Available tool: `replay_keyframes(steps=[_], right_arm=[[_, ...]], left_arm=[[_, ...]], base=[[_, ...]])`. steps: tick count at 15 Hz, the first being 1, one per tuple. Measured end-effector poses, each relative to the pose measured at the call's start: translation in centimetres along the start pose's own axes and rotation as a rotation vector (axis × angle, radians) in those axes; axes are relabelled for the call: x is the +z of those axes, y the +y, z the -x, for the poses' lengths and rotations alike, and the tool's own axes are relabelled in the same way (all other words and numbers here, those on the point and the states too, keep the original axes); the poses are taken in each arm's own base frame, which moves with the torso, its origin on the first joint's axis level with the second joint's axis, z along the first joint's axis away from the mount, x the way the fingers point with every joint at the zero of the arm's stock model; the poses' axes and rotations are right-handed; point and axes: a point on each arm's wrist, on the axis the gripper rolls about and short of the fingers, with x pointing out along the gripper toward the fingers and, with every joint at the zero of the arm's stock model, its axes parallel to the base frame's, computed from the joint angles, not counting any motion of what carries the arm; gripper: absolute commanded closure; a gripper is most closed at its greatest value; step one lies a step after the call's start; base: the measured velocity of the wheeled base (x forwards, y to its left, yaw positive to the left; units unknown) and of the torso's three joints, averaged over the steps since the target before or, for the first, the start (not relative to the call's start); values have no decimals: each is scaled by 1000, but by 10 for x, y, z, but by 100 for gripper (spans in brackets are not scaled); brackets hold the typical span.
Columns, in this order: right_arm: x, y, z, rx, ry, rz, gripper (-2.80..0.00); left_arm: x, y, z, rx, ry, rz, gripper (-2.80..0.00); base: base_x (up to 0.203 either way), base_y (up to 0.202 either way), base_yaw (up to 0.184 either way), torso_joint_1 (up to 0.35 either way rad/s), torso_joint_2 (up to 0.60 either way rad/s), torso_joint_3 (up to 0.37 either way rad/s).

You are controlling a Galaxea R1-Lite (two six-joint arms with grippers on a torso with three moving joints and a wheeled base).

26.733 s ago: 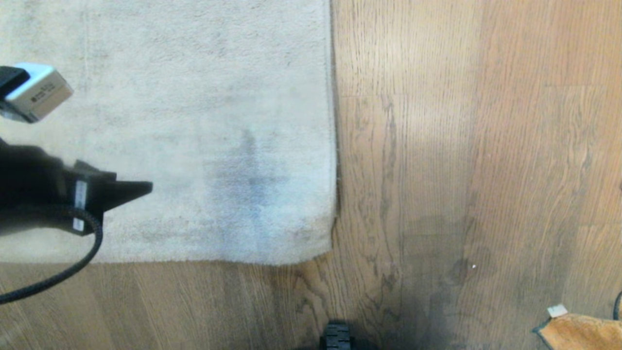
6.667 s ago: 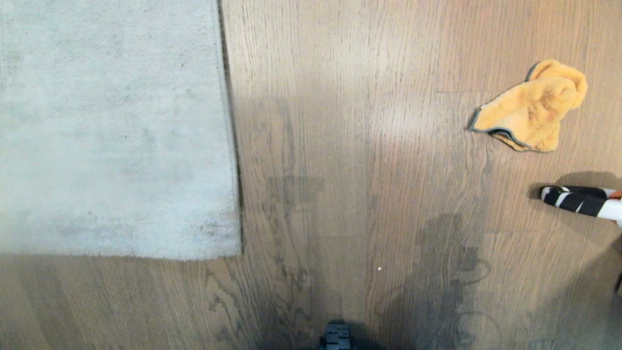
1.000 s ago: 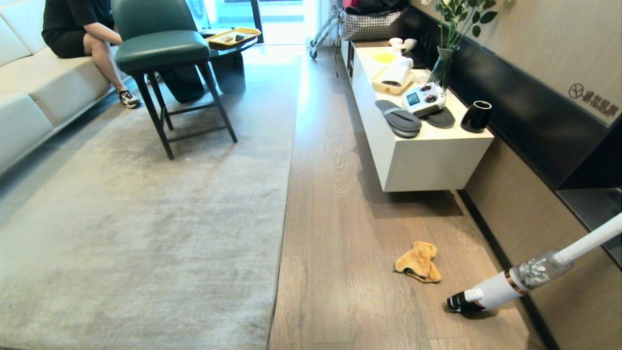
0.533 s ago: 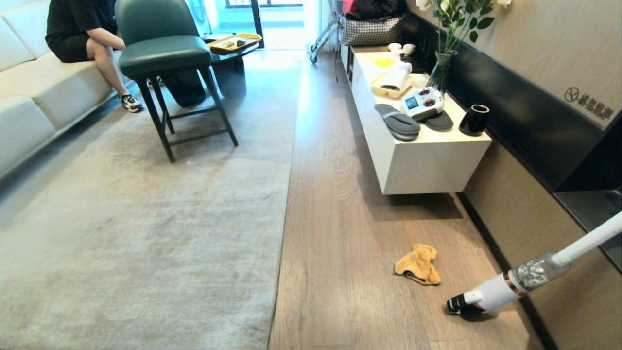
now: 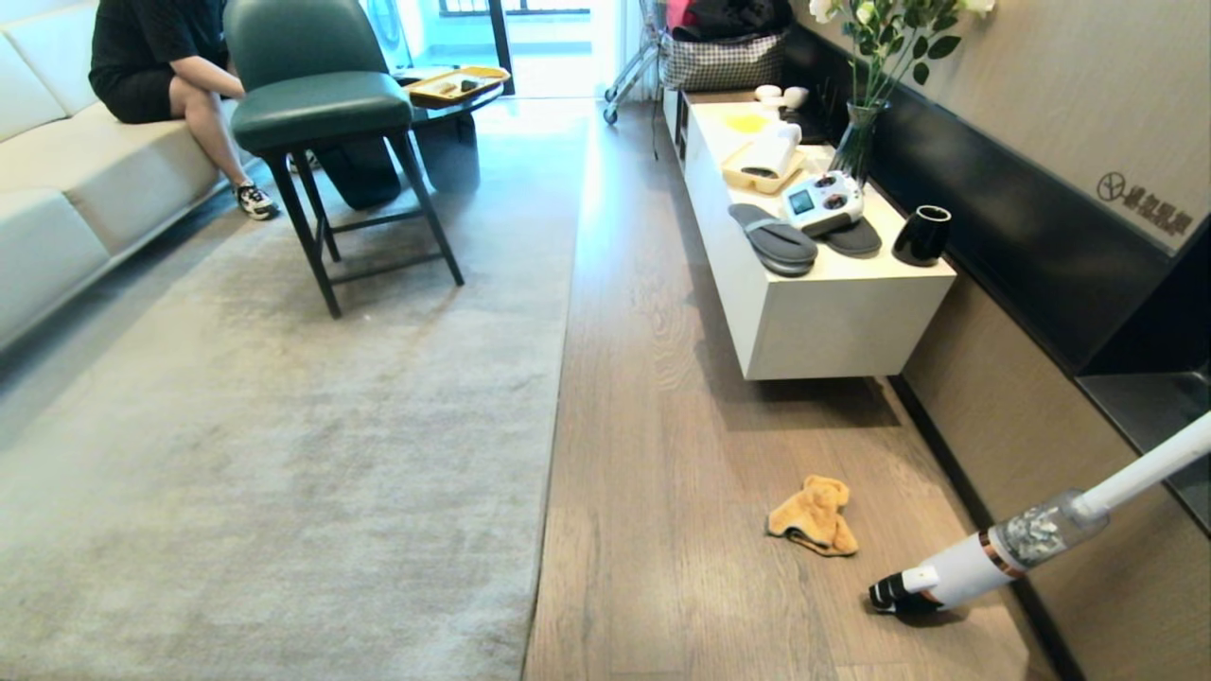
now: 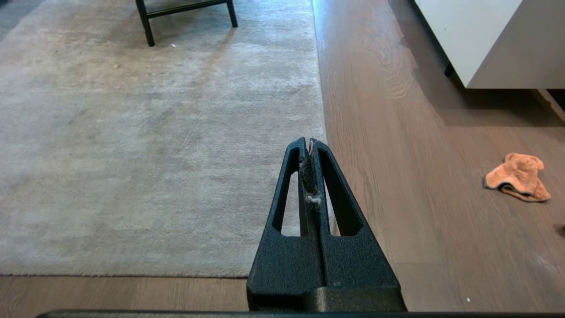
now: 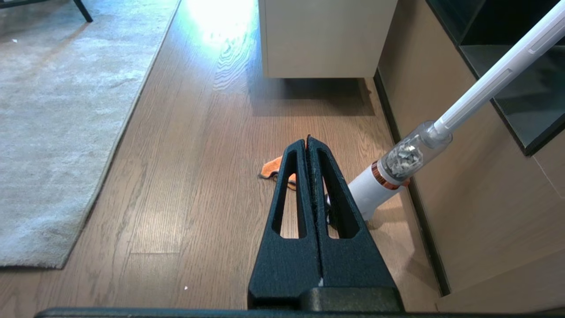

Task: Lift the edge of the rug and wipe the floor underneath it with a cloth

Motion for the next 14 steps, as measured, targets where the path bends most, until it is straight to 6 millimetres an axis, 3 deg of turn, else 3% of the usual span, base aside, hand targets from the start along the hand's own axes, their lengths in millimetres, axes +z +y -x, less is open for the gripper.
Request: replay_keyframes(steps=[7, 14], right_arm=[[0, 0, 0, 0, 0, 2, 0], [0, 0, 0, 0, 0, 2, 0]], left_arm=[[0, 0, 0, 0, 0, 0, 0], [0, 0, 0, 1, 0, 0, 0]], base=[[0, 0, 0, -28, -387, -418], [0, 0, 0, 68, -456, -385]])
